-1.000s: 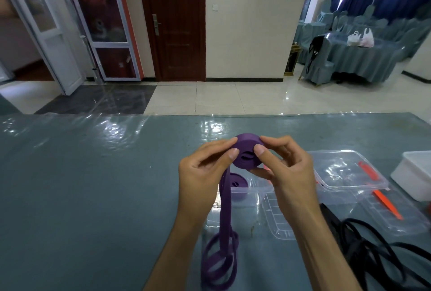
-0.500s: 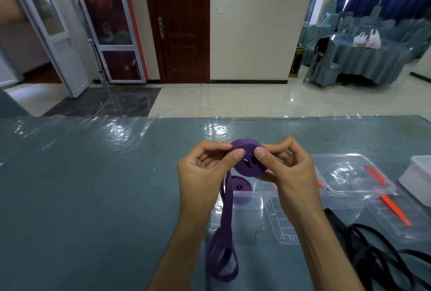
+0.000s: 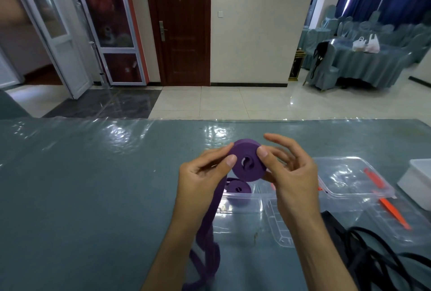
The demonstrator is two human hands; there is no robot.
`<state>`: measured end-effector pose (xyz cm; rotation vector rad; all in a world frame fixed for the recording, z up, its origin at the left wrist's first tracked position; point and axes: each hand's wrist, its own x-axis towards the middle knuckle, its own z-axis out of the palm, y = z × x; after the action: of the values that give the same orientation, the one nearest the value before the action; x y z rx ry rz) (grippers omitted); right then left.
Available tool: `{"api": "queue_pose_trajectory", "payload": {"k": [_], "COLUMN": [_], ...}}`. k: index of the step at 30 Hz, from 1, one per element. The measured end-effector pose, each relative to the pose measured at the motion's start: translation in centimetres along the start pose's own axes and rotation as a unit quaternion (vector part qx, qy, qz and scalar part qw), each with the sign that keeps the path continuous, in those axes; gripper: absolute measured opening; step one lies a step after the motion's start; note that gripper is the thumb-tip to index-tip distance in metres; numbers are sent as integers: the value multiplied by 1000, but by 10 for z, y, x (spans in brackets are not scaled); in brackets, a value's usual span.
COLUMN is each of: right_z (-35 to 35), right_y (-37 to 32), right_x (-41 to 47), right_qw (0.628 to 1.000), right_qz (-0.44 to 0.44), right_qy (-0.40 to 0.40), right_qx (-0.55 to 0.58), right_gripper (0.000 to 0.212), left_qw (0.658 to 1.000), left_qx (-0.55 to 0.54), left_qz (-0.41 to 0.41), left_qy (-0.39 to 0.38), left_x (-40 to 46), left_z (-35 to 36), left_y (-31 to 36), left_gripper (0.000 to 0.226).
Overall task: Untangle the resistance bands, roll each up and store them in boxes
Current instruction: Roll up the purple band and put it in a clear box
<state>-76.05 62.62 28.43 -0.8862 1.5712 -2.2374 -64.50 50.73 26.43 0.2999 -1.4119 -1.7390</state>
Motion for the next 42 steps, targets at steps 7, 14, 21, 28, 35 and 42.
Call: {"api": "queue_pose_trajectory", "payload": {"k": [7, 14, 21, 28, 35, 42], "right_z": [-6, -8, -22, -28, -28, -25], "right_y": [0, 8, 2, 4, 9, 10], "right_x": [-2, -5, 3, 2, 1, 2], "right_qw": [998, 999, 996, 993, 990, 997], "right_qz": [32, 39, 53, 42, 45, 10], "right_qy": [-39, -23, -74, -102, -128, -57], "right_qx": [-26, 22, -14, -42, -37, -48], "right_gripper": [21, 20, 30, 29, 34, 28], "left_qw": [1000, 999, 1000, 999, 995, 997], "left_qx": [3, 21, 6, 20, 54, 46], "left_qz": [15, 5, 17, -5, -5, -11], "left_qy": [20, -29, 2, -37, -85, -63], "left_x": [0, 3, 0, 5, 9, 6], "left_z": [2, -2, 8, -1, -17, -5], "left_y": [-2, -6, -8, -11, -7, -17], "left_gripper": [22, 30, 19, 17, 25, 23]}}
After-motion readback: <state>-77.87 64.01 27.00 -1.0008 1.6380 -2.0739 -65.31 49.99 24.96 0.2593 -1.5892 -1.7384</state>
